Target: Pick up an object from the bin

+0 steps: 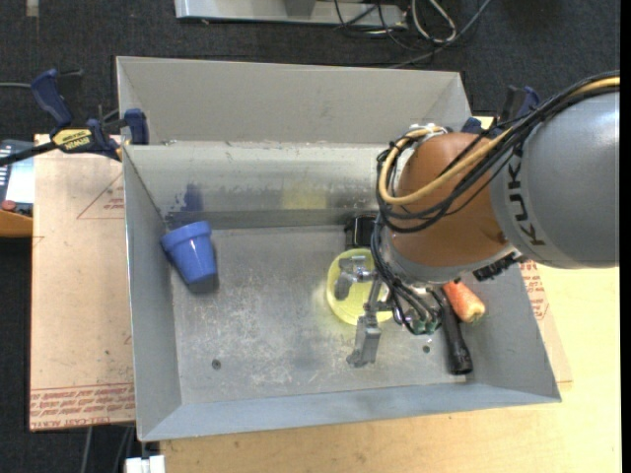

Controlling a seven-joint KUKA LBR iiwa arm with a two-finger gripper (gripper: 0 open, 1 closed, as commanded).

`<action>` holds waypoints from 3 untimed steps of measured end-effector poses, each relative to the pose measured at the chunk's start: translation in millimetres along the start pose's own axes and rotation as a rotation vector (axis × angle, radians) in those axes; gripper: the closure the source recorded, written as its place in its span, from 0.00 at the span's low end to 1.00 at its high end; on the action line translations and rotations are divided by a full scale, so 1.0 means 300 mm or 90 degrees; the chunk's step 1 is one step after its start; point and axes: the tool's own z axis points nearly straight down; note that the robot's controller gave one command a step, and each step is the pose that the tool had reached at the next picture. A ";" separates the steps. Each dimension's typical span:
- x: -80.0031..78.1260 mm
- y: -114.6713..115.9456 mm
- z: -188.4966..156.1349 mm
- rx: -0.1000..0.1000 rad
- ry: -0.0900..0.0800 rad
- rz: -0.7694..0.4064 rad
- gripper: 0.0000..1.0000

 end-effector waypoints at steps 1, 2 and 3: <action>0.000 0.000 0.000 0.000 0.000 0.000 0.00; -0.174 -0.211 0.134 0.000 -0.003 -0.088 0.00; -0.184 -0.221 0.132 0.001 0.000 -0.086 0.00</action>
Offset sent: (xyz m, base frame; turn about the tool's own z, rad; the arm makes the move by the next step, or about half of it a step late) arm 0.0507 -0.0629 -0.0399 -0.1413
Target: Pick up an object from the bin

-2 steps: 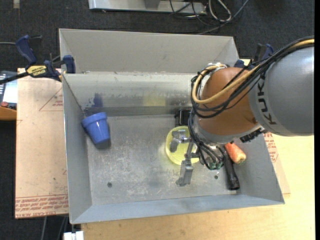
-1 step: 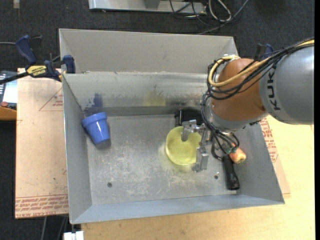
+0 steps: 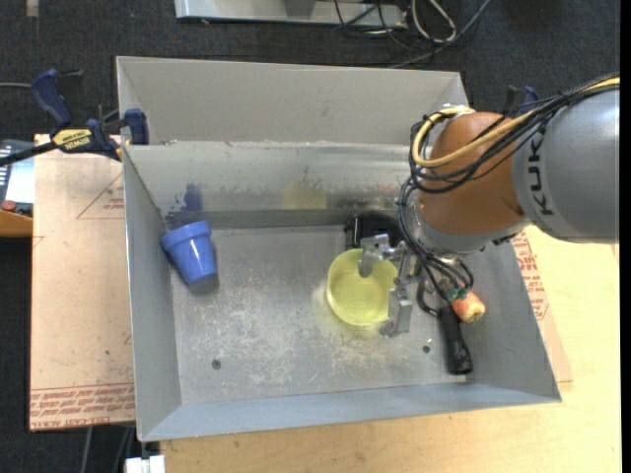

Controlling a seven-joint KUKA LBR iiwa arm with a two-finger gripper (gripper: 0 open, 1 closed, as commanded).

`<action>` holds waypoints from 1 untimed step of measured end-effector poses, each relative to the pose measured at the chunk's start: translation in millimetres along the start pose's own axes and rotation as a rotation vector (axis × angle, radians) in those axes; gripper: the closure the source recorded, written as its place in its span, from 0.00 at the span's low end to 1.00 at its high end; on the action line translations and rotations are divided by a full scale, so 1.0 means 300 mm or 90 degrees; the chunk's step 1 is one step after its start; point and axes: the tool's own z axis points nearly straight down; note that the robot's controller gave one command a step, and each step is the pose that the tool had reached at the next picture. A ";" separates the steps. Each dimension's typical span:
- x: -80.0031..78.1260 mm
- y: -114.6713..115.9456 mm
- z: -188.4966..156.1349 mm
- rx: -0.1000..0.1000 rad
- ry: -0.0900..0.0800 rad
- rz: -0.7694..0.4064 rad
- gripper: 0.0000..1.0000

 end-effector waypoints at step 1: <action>0.017 0.025 0.201 -0.002 0.001 -0.090 0.00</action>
Offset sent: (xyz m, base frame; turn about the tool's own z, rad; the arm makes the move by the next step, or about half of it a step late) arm 0.0101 -0.0194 -0.0459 -0.0403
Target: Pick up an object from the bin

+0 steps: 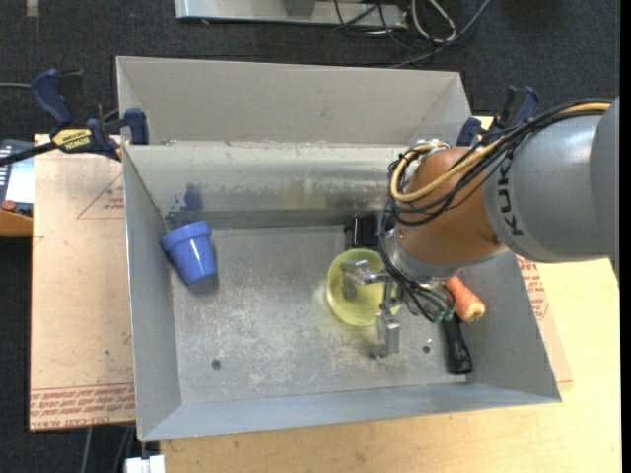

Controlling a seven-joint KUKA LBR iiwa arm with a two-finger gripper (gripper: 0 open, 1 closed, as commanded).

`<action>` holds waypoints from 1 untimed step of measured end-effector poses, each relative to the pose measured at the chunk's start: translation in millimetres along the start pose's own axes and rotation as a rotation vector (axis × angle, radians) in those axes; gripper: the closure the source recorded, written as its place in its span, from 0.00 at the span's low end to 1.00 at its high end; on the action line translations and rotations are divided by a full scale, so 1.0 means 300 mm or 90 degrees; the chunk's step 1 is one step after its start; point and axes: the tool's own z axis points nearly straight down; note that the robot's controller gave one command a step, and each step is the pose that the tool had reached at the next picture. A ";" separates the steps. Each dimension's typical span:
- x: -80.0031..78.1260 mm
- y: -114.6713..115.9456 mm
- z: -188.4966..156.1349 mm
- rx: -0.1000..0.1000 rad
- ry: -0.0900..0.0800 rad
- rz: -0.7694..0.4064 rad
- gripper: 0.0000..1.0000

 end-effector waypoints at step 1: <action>-0.031 -0.100 -0.049 0.002 -0.011 0.064 0.00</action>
Offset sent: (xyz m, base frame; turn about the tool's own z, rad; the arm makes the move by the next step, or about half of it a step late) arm 0.0470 -0.0348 0.0028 0.0103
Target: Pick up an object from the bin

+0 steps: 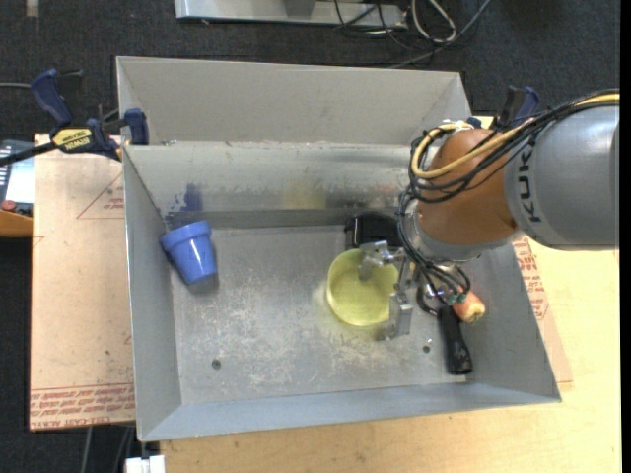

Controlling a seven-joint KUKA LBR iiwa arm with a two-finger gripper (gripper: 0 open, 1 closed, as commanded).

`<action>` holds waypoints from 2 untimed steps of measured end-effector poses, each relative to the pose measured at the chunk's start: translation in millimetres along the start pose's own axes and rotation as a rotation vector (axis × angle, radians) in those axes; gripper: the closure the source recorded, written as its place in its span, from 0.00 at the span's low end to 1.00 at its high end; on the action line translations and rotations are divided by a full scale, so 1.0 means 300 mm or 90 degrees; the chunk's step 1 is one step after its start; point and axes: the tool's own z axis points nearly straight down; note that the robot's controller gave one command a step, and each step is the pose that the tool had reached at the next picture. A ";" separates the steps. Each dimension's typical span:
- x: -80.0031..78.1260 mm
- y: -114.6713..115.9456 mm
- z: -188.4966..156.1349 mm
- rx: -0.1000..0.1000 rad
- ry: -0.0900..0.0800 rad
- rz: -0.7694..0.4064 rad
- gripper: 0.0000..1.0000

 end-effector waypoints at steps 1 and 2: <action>-0.033 -0.013 0.014 -0.003 0.013 -0.026 0.00; 0.020 0.096 0.030 -0.004 0.007 -0.135 0.00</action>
Offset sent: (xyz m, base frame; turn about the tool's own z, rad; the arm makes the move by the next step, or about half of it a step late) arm -0.0111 0.0256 -0.0092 -0.2122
